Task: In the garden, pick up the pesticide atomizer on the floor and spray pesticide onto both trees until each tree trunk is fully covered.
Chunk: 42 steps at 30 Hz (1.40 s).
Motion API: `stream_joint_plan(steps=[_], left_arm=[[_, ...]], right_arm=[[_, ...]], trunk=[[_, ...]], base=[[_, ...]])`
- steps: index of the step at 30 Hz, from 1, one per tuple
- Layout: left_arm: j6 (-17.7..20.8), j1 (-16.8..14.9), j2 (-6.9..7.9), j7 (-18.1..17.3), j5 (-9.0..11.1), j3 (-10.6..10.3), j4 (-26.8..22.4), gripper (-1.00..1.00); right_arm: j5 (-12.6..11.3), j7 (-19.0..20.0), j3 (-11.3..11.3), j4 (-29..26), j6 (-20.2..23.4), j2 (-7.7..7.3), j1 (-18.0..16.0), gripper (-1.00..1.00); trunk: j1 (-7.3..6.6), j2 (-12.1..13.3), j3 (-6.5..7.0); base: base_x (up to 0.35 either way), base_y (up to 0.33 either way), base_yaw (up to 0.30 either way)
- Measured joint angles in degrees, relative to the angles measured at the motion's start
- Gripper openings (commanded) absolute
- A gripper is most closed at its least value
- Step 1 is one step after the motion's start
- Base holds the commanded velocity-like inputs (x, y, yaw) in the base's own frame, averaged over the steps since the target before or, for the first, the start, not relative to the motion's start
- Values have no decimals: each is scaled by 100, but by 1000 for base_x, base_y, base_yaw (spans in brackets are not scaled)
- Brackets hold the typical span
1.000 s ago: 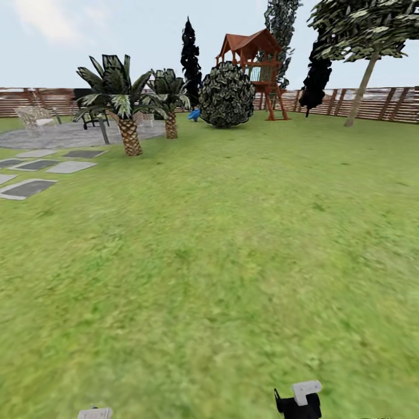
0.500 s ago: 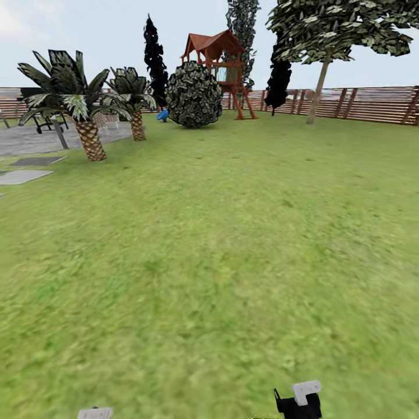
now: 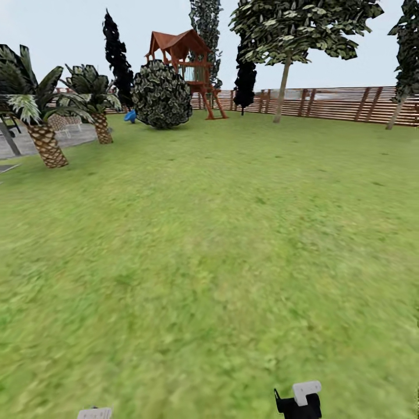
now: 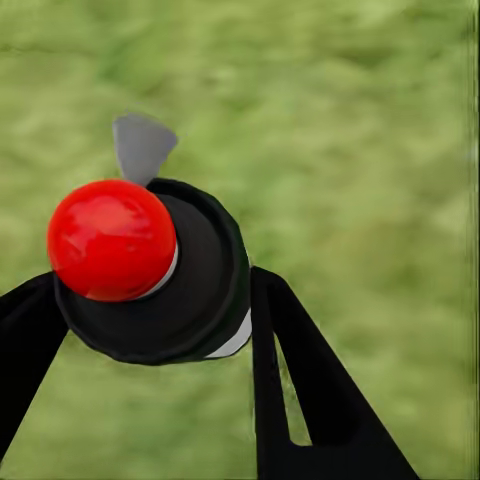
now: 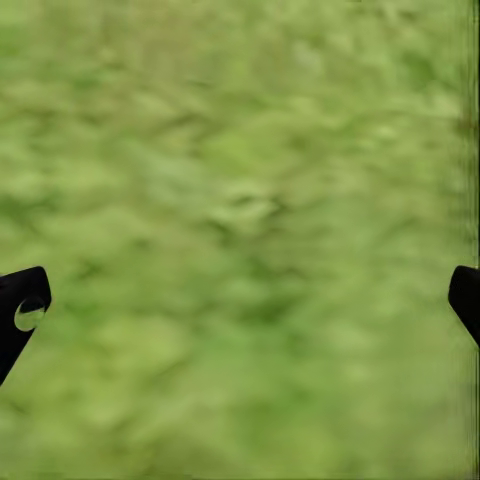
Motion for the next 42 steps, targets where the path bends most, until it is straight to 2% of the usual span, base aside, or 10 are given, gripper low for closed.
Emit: stream_joint_plan(steps=[33,42], left_arm=[[0,2,0,0,6,2,0,-100],[0,4,11,0,5,7,-2,-100]], right_arm=[[0,1,0,0,0,-1,0,100],[14,0,2,11,4,95,4,100]], trunk=[[0,0,0],[0,0,0]], base=[[339,0,-300],[340,0,-48]])
